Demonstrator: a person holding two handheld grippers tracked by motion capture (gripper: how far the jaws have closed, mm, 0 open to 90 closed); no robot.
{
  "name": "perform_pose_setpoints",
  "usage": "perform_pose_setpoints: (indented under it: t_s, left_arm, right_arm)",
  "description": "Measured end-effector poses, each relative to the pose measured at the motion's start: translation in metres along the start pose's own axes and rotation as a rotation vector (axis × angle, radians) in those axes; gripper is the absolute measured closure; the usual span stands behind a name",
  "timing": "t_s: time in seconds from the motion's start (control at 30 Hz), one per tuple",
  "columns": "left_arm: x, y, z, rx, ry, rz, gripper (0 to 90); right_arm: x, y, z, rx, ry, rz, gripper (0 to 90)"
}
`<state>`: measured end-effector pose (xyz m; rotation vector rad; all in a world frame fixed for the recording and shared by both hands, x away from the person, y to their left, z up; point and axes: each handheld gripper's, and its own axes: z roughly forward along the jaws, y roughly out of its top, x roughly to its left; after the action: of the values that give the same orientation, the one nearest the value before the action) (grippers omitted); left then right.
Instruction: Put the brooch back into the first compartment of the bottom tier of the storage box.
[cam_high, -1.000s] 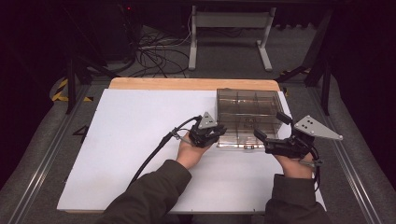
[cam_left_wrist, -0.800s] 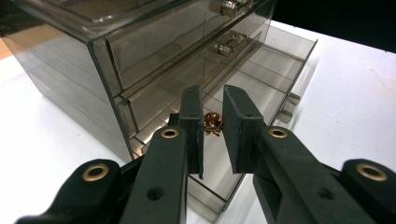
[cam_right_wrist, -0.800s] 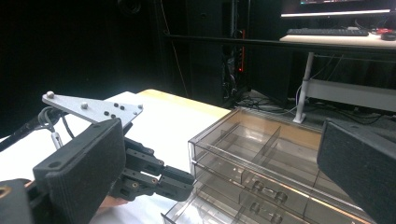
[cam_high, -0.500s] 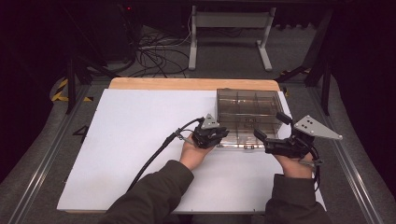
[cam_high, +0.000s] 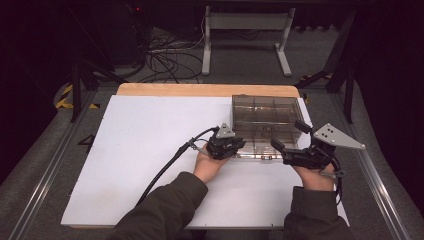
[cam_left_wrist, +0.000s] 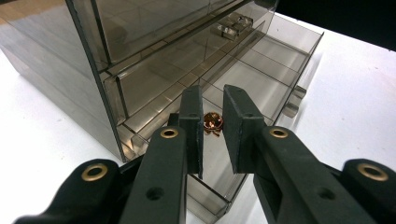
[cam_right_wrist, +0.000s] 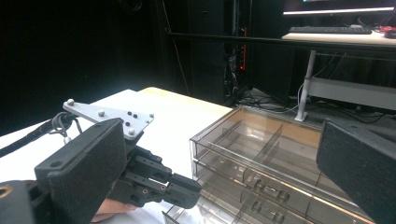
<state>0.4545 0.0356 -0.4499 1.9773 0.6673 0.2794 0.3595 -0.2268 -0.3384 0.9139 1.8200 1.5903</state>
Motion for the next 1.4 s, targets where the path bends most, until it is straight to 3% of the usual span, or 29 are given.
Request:
perform_pose_setpoints:
  t_s: [0.37,0.73,1.27,1.4]
  left_arm:
    - [0.0,-0.002,0.003,0.005,-0.015,-0.008,77.9]
    - [0.0,0.001,-0.002,-0.012,-0.017,0.005,71.6]
    - [-0.004,0.011,-0.02,-0.049,-0.013,0.042,50.1]
    - [-0.006,0.013,-0.027,-0.066,0.017,0.05,40.6]
  right_arm:
    - [0.0,0.0,0.0,0.001,-0.002,0.0,2.1]
    - [0.0,-0.001,0.001,0.006,-0.001,-0.001,2.1]
    - [0.001,-0.001,0.003,0.008,0.0,0.0,2.1]
    - [0.001,-0.001,0.003,0.009,0.0,-0.001,2.1]
